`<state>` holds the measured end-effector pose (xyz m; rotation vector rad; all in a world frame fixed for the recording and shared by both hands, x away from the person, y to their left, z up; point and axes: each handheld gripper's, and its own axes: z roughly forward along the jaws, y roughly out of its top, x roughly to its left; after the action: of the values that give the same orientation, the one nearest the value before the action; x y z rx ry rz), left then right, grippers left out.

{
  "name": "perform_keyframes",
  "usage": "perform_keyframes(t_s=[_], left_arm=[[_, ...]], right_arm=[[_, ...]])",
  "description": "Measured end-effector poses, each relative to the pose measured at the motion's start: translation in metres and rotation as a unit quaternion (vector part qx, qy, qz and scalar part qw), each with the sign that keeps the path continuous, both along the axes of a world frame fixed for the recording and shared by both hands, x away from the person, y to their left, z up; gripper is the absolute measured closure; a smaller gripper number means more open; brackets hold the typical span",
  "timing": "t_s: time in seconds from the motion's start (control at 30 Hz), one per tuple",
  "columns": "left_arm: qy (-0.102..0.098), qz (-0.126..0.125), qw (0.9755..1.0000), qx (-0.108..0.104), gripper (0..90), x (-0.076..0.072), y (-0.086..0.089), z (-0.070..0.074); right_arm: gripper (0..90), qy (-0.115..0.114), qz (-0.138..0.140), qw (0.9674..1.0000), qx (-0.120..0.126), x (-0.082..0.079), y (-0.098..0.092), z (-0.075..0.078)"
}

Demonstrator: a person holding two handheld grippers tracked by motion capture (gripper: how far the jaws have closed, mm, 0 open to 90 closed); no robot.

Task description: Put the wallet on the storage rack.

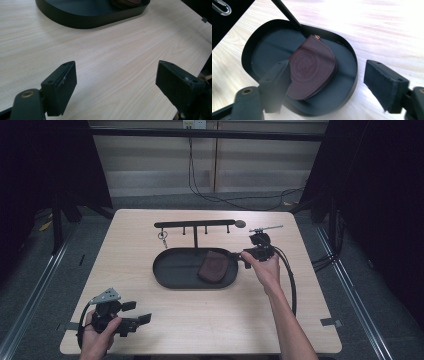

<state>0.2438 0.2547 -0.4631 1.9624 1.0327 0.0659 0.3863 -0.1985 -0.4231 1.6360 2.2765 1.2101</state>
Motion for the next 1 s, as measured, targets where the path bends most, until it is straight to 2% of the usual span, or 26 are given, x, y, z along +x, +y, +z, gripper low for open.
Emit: perform_keyframes(t_s=[0.07, 0.13, 0.23, 0.3, 0.4, 0.47, 0.77, 0.9, 1.0], left_arm=[[0.001, -0.001, 1.0, -0.001, 17.2, 0.0, 0.0, 0.0], [0.001, 0.002, 1.0, -0.001, 17.2, 0.0, 0.001, 0.0], [0.003, 0.004, 1.0, 0.0, 17.2, 0.001, 0.003, 0.0], [0.004, 0.006, 1.0, -0.002, 17.2, 0.001, 0.003, 0.0], [0.004, 0.004, 1.0, 0.001, 17.2, 0.001, 0.003, 0.0], [0.004, 0.003, 1.0, 0.003, 17.2, 0.001, 0.003, 0.0], [0.004, 0.005, 1.0, 0.001, 17.2, 0.001, 0.004, 0.0], [0.004, 0.007, 1.0, 0.001, 17.2, 0.001, 0.004, 0.0], [0.003, 0.009, 1.0, 0.001, 17.2, 0.0, 0.004, 0.0]], right_arm=[[19.5, -0.003, -0.001, 1.0, -0.002, -0.003, -0.001, 0.001], [23.1, -0.013, -0.003, 0.9999, -0.001, -0.011, -0.005, 0.002], [20.9, -0.015, -0.004, 0.9997, -0.017, -0.025, -0.014, 0.005], [20.5, -0.02, -0.005, 0.9997, -0.01, -0.033, -0.02, 0.006], [18.5, -0.02, -0.004, 0.9997, -0.014, -0.039, -0.024, 0.006], [18.0, -0.026, -0.008, 0.9995, -0.013, -0.05, -0.031, 0.005], [15.9, -0.032, -0.019, 0.9992, -0.012, -0.074, -0.048, -0.001], [16.3, -0.047, -0.026, 0.9985, -0.013, -0.095, -0.056, -0.005], [16.5, -0.05, -0.03, 0.9981, -0.017, -0.103, -0.059, -0.008]])
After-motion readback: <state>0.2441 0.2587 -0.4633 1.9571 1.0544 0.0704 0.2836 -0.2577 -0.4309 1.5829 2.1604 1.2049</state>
